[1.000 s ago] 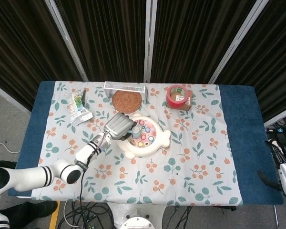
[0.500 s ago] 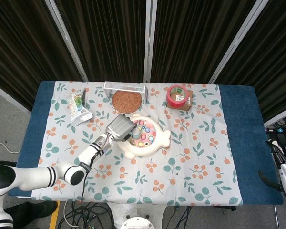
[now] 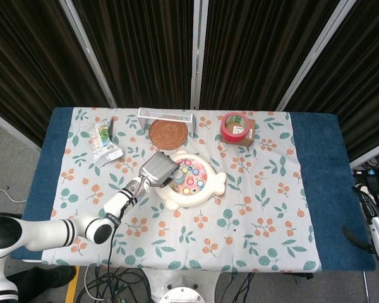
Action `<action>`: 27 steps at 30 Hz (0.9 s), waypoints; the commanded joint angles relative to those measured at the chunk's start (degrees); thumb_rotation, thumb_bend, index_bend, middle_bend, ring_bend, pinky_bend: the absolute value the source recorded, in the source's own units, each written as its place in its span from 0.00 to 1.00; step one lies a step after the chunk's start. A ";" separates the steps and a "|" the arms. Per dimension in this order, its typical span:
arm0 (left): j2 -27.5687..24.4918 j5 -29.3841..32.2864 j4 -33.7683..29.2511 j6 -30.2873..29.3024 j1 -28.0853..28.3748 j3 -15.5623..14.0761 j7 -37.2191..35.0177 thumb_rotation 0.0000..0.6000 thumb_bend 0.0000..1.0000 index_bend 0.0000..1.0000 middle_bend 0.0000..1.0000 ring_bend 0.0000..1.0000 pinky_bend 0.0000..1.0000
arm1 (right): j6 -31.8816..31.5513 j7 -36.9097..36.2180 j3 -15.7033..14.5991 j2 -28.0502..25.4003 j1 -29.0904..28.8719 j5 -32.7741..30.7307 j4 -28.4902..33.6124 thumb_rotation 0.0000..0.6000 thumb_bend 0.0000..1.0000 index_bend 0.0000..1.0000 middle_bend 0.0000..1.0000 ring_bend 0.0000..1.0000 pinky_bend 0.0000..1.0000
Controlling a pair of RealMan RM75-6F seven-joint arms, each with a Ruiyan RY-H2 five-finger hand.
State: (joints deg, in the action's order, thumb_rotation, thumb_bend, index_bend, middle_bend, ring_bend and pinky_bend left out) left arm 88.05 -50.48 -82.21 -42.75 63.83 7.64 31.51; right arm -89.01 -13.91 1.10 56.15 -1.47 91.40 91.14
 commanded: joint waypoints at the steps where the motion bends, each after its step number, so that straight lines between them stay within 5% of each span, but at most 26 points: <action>1: -0.45 0.00 -0.56 -0.38 0.06 -0.01 0.03 1.00 0.59 0.67 0.62 0.46 0.44 | -0.16 0.00 0.03 -0.04 0.07 0.02 0.02 1.00 0.19 0.07 0.16 0.00 0.00; 14: -6.90 -4.85 -6.31 -8.16 -7.48 0.03 -9.13 1.00 0.59 0.67 0.61 0.45 0.44 | -0.70 -0.51 -0.07 0.11 0.07 1.02 -0.46 1.00 0.19 0.07 0.16 0.00 0.00; 27: -0.66 -8.70 7.45 -8.31 -15.08 -2.72 -20.98 1.00 0.53 0.63 0.57 0.43 0.39 | 0.57 0.24 0.00 -0.16 -0.73 0.94 0.27 1.00 0.19 0.07 0.16 0.00 0.00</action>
State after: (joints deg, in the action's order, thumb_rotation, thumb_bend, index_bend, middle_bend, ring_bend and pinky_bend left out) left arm 85.76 -58.01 -77.18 -51.36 49.81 5.31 12.02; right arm -88.44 -13.68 1.10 56.01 -2.18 92.33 91.39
